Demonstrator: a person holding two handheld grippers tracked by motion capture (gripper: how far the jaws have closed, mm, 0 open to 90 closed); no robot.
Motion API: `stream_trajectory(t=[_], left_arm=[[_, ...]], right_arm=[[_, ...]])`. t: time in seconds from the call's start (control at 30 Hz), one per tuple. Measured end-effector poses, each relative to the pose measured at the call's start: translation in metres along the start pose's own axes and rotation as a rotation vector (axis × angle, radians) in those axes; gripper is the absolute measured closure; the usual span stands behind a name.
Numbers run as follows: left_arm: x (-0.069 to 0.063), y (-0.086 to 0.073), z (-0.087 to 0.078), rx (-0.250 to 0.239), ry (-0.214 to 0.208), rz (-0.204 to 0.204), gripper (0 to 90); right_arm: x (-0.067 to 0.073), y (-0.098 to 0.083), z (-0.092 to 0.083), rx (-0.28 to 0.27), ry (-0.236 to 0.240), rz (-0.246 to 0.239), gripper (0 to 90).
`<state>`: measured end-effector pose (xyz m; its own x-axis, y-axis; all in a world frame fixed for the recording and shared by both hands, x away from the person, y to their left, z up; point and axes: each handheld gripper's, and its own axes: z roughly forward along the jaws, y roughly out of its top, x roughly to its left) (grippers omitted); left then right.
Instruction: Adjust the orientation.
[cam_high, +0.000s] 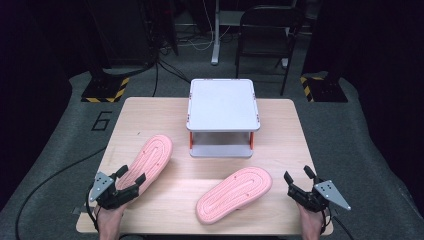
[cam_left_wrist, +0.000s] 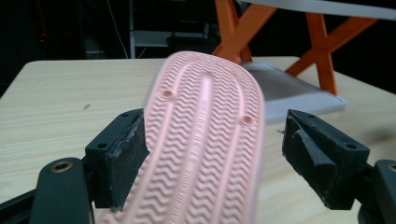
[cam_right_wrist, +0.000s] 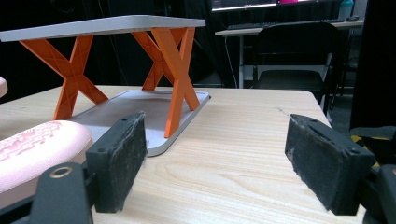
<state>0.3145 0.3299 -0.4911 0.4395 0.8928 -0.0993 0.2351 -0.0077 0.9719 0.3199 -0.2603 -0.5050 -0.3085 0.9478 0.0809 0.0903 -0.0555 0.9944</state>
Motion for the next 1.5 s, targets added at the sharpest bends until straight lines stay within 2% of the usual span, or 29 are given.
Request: stream_trajectory(t=[0.13, 0.17, 0.2, 0.3, 0.43, 0.53, 0.6, 0.7, 0.77, 0.87, 0.97, 1.0, 1.07, 1.2, 1.27, 1.37, 1.43, 1.47, 1.5], left_arm=[[-0.012, -0.006, 0.007, 0.097, -0.005, 0.081, 22.1], [-0.013, -0.008, 0.009, 0.116, -0.002, 0.089, 22.1], [-0.014, -0.008, 0.012, 0.132, 0.002, 0.102, 22.1], [-0.011, -0.010, 0.020, 0.197, 0.028, 0.107, 22.1], [-0.005, -0.007, 0.023, 0.226, 0.072, 0.156, 26.8], [0.001, -0.006, 0.023, 0.227, 0.090, 0.160, 30.5], [0.007, -0.005, 0.022, 0.204, 0.079, 0.118, 31.4], [0.013, 0.001, 0.020, 0.181, 0.090, 0.114, 34.2], [0.019, 0.004, 0.021, 0.181, 0.115, 0.114, 36.5], [0.031, 0.007, 0.022, 0.197, 0.140, 0.080, 39.1], [0.043, 0.008, 0.024, 0.223, 0.187, 0.076, 42.8], [0.047, 0.008, 0.023, 0.227, 0.196, 0.062, 43.0], [0.055, 0.009, 0.022, 0.219, 0.210, 0.049, 43.5], [0.066, 0.013, 0.019, 0.196, 0.217, 0.040, 44.3], [0.070, 0.017, 0.019, 0.201, 0.209, 0.031, 41.7], [0.069, 0.024, 0.020, 0.208, 0.183, 0.069, 39.0], [0.065, 0.030, 0.021, 0.191, 0.175, 0.120, 38.5], [0.065, 0.030, 0.021, 0.191, 0.175, 0.120, 37.9], [0.063, 0.033, 0.022, 0.186, 0.167, 0.142, 37.9]], right_arm=[[0.001, 0.001, -0.001, 0.003, 0.001, -0.009, 20.3], [0.001, 0.001, -0.001, 0.004, 0.000, -0.012, 20.3], [0.001, 0.001, -0.001, 0.004, 0.001, -0.014, 20.4], [0.000, 0.001, -0.001, -0.001, 0.005, -0.014, 20.8], [-0.002, 0.001, -0.001, -0.001, 0.004, 0.000, 21.2], [-0.002, 0.001, -0.002, -0.007, -0.001, -0.002, 21.6], [-0.001, 0.001, -0.001, -0.004, 0.002, -0.009, 21.8], [-0.001, 0.001, -0.001, -0.002, 0.003, -0.019, 21.9], [-0.001, 0.001, -0.001, 0.003, 0.002, -0.020, 22.0], [-0.001, 0.000, -0.001, 0.004, 0.000, -0.020, 22.1], [-0.001, 0.001, -0.001, 0.004, -0.002, -0.025, 22.1], [-0.001, 0.000, -0.001, 0.002, -0.002, -0.024, 22.1], [-0.001, 0.000, -0.001, 0.004, -0.001, -0.020, 22.2], [-0.001, 0.000, 0.001, 0.002, -0.002, -0.023, 22.2], [-0.001, 0.000, 0.001, 0.004, 0.001, -0.027, 22.2], [-0.001, 0.000, 0.000, 0.006, 0.000, -0.032, 22.4], [-0.001, 0.000, 0.000, 0.006, -0.003, -0.031, 22.4], [-0.001, 0.000, 0.000, 0.006, -0.003, -0.031, 22.4], [-0.001, 0.000, 0.000, 0.006, -0.005, -0.030, 22.5]])
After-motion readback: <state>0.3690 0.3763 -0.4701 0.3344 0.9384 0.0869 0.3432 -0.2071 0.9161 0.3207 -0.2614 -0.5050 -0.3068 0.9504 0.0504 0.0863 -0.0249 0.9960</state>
